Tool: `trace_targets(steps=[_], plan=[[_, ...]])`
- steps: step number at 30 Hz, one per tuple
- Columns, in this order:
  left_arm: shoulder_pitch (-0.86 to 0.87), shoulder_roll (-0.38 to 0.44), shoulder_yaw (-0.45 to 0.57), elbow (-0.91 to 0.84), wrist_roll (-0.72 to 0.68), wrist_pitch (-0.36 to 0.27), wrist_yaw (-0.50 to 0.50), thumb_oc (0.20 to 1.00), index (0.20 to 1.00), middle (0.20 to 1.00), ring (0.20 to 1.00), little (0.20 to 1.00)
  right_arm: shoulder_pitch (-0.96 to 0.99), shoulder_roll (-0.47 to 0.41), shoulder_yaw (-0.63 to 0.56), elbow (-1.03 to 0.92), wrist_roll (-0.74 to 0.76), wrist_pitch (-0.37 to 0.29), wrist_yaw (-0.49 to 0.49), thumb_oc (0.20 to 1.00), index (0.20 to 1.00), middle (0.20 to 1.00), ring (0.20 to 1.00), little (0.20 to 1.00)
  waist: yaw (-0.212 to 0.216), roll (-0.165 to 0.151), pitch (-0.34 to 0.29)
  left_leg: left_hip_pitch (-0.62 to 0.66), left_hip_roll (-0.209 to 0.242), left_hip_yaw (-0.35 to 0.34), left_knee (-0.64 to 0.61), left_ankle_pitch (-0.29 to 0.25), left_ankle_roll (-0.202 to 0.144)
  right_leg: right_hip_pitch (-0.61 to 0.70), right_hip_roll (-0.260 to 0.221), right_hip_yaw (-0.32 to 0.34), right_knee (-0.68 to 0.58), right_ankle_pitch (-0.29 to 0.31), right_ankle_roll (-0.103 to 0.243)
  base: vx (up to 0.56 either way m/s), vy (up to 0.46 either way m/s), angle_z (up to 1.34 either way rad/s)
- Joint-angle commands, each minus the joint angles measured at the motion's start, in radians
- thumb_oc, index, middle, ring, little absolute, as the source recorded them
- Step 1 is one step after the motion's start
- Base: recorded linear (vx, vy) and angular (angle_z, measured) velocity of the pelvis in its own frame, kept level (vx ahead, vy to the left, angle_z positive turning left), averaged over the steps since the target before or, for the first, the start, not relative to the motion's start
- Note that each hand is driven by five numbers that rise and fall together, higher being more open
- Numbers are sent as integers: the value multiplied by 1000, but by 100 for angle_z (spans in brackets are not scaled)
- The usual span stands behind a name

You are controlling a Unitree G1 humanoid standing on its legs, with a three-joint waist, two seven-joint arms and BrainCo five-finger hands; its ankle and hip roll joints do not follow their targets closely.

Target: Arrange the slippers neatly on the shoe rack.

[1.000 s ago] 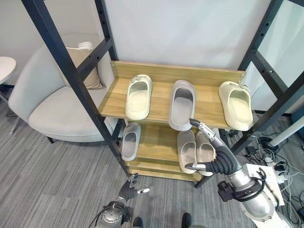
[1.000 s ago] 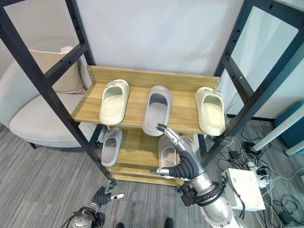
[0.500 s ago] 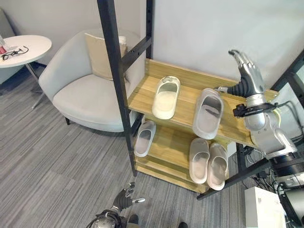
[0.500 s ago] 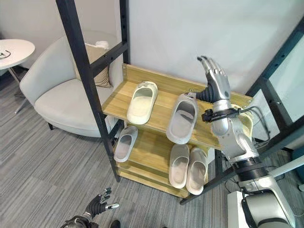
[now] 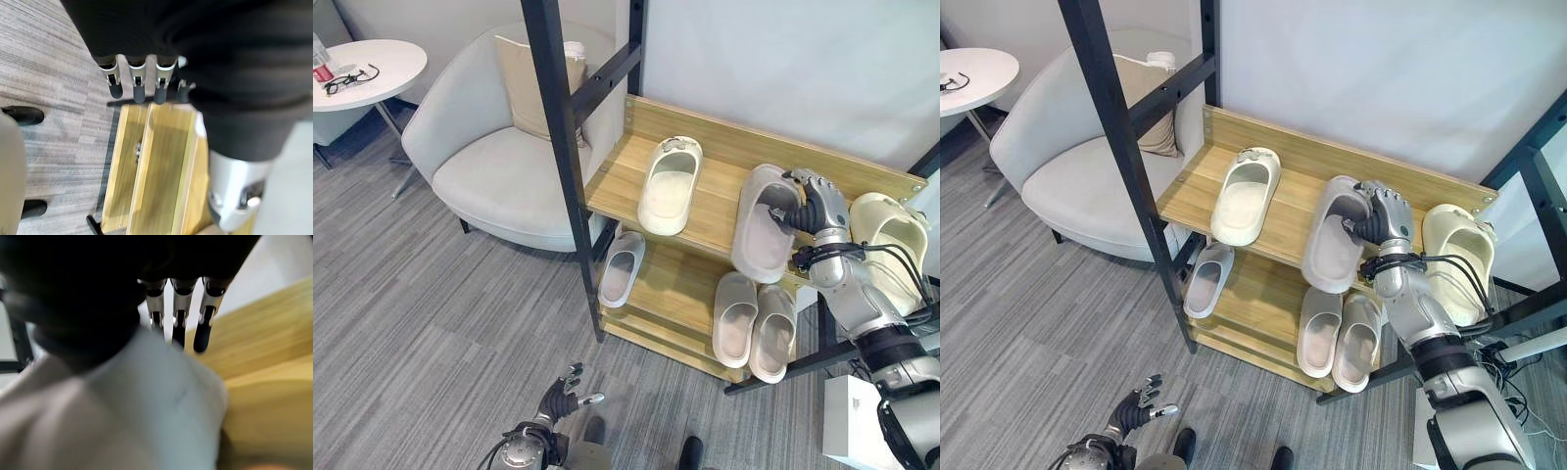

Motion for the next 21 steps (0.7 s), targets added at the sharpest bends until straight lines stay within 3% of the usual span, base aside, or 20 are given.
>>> trace_targets(steps=[1,5,8,11,14,18,21], plan=[[-66,0,-32,-47,-47,-59,23,1000,1000,1000,1000,1000,-143,-43,59,48,32,6,-35,200,200,200,200,200,17,9,-13,43,16,-59,-3,-125,8,78,-34,4,7,-113,54,0,0,0],[-103,9,-48,-108,-73,-75,49,1000,1000,1000,1000,1000,-210,-10,108,163,75,12,-42,200,200,200,200,200,19,16,-12,44,17,-59,-5,-124,4,82,-32,4,3,-115,52,0,0,0],[-128,16,-40,-162,-80,-85,65,1000,1000,1000,1000,1000,-201,31,96,131,100,0,-64,200,200,200,200,200,17,22,-10,47,19,-59,-7,-122,3,84,-31,4,2,-116,51,0,0,0],[-126,19,4,-212,-59,-93,88,1000,1000,1000,1000,1000,-65,50,-18,-158,54,-15,-109,200,200,200,200,200,2,29,-10,48,17,-58,-7,-126,7,81,-31,12,2,-118,50,-11,1,1],[-117,1,91,-290,-14,-103,132,1000,1000,1000,1000,1000,237,129,-215,-642,-33,-93,-114,200,200,200,200,200,-42,39,-13,44,15,-51,-7,-115,11,66,-33,24,4,-110,48,-29,-17,5],[-105,-5,109,-341,19,-115,171,1000,1000,1000,1000,1000,419,215,-189,-881,62,-199,-42,200,200,200,200,200,-85,43,-17,55,24,-29,-7,-120,8,67,-31,34,4,-115,50,-9,-40,-19],[-109,1,102,-362,17,-126,195,1000,1000,1000,1000,1000,470,254,-86,-940,249,-270,45,200,200,200,200,200,-106,47,-18,65,32,-9,-7,-129,3,69,-30,41,3,-122,51,0,-30,-45]])
